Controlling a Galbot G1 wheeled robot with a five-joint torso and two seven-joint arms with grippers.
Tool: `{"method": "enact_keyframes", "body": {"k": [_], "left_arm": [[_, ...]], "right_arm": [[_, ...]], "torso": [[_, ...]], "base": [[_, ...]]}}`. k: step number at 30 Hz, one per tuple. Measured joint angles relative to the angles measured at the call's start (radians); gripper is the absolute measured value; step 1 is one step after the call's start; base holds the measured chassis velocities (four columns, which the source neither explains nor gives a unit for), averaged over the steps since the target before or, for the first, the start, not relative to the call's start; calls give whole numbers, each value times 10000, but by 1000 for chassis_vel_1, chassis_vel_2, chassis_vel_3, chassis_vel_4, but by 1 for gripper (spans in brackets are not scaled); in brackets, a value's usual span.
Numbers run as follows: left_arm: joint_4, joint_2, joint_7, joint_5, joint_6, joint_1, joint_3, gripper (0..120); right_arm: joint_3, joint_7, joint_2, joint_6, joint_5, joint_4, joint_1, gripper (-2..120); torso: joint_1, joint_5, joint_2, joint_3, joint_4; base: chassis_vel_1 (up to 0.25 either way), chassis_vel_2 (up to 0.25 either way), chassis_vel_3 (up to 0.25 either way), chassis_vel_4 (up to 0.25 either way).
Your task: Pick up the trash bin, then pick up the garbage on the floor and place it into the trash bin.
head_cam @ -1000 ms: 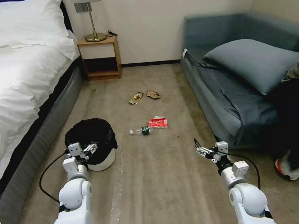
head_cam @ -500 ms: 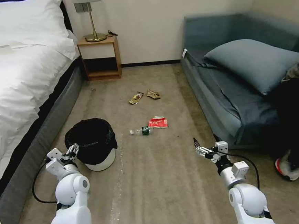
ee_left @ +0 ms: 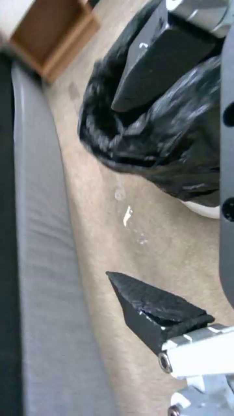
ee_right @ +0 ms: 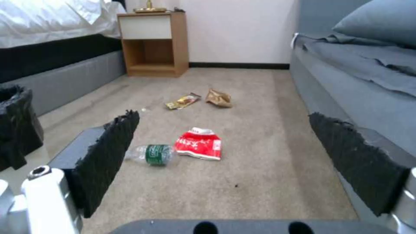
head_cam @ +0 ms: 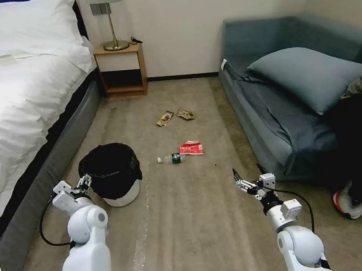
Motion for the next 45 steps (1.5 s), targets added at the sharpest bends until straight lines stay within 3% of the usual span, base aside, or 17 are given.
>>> {"method": "enact_keyframes", "body": {"k": [2, 3, 5, 8, 16, 19, 20, 23, 28, 31, 33, 35, 45], "left_arm": [[670, -18, -884, -544, -223, -692, -39, 99], [670, -18, -884, -544, -223, -692, -39, 99], [1287, -33, -1696, -1048, -429, -1334, -70, 99], [1656, -41, -2173, -1353, -551, -1723, -83, 99], [1718, -43, -2236, -1399, -571, -1777, -94, 99], [1590, -42, -1935, -1256, -459, -1687, -45, 99], [1262, -42, -1272, -922, -198, -1449, 88, 99], [1090, -38, -915, -735, -48, -1314, 145, 99], [1064, -36, -867, -707, -30, -1293, 153, 99], [875, 81, -313, -154, 325, -1095, 192, 99], [948, 127, -115, -26, 388, -1073, 176, 99], [1550, 208, 332, 72, 579, -1263, 171, 99], [2607, 236, 911, 230, 839, -1679, 256, 99]], "right_arm": [[-6, -88, 31, 93, -34, -58, -3, 100], [-6, -88, 31, 93, -34, -58, -3, 100], [-9, -209, 35, 193, -71, -115, -3, 100], [-10, -337, 44, 290, -112, -163, -14, 100], [24, -448, 64, 438, -146, -270, -46, 100], [31, -452, 64, 446, -146, -290, -46, 100], [33, -455, 69, 449, -147, -304, -43, 100], [30, -456, 97, 462, -147, -351, -38, 100], [23, -459, 145, 507, -147, -364, -34, 100], [29, -527, 145, 596, -138, -362, -47, 100], [32, -550, 140, 631, -133, -360, -49, 100], [50, -649, 116, 751, -103, -360, -89, 100], [145, -841, 78, 974, 28, -357, -125, 100]], "torso": [[0, 1, 0, 0, 0], [0, 1, 0, 0, 0], [0, 1, 0, 0, 0], [0, 2, 0, 0, -2], [-1, 1, 0, 0, 1], [0, 2, 0, 0, -1], [-1, 2, 0, 0, 1], [-1, 2, 0, -1, 0], [0, 2, 0, -1, 0], [-1, 4, 0, -1, -2], [-1, 8, 0, -1, 4], [-1, 0, 0, -1, 1], [-1, 1, -1, 0, 0]], "base": [[0, 0, 0, 0], [0, 0, 0, 0], [0, 0, 0, 0], [0, 0, 0, 0], [0, 0, 0, 0], [0, 0, 0, 0], [0, 0, 0, 0], [0, 0, 0, 0], [0, 0, 0, 0], [0, 0, 0, 0], [0, 0, 0, 0], [0, 0, 0, 0], [0, 0, 0, 0]]}}
